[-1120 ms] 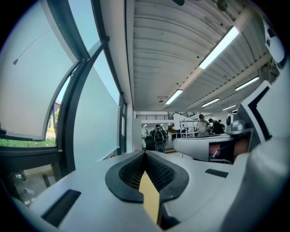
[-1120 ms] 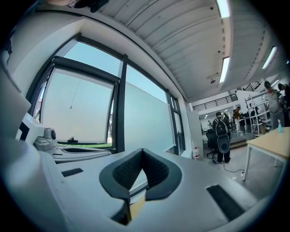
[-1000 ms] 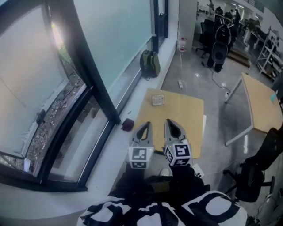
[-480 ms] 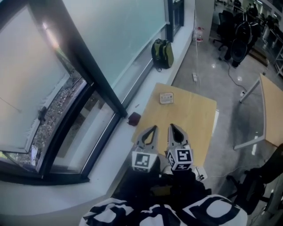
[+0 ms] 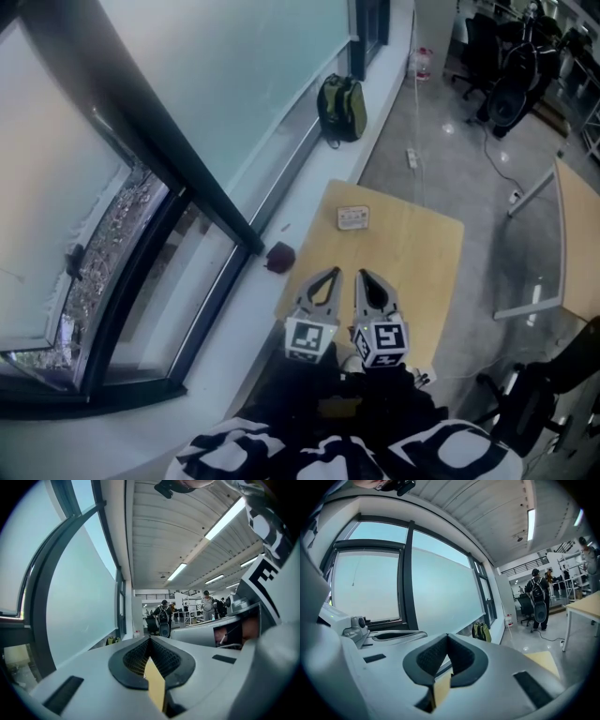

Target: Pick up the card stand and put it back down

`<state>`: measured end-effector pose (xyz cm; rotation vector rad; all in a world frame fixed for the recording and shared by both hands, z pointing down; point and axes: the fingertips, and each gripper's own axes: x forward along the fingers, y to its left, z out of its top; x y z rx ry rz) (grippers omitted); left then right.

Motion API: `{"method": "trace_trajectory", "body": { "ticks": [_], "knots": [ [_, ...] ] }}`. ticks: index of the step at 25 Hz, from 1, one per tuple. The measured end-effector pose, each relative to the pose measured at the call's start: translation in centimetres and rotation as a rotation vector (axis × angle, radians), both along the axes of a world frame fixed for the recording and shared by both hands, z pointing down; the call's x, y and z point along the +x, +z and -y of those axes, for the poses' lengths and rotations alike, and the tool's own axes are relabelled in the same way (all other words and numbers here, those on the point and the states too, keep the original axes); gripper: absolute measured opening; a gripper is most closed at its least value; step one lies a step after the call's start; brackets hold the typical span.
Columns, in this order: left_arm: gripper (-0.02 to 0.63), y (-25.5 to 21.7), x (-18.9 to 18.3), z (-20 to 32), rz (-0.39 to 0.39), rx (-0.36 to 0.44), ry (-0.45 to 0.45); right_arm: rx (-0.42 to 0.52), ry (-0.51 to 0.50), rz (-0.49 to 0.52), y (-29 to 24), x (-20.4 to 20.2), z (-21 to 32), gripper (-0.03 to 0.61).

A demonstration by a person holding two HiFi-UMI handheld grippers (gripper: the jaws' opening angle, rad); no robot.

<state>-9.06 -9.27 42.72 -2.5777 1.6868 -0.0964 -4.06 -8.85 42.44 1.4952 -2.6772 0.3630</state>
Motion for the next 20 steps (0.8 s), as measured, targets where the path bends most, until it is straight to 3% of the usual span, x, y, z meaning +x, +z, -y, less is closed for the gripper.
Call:
{"method": "trace_trajectory", "body": {
  "ticks": [4,9,20],
  "knots": [
    [0.003,2.1,-0.2,1.7,-0.017,-0.036,0.031,-0.034,0.009,-0.001,1.6,-0.1,2.0,0.015],
    [0.003,6.6,-0.9,2.8,-0.033,-0.232,0.067,-0.089,0.011,-0.017,3.9,-0.3,3.5,0.017],
    [0.020,13.5,-4.1,7.5,-0.007,-0.356,0.111,-0.195,0.013,-0.065,8.9,-0.1,6.3,0.017]
  ]
}}
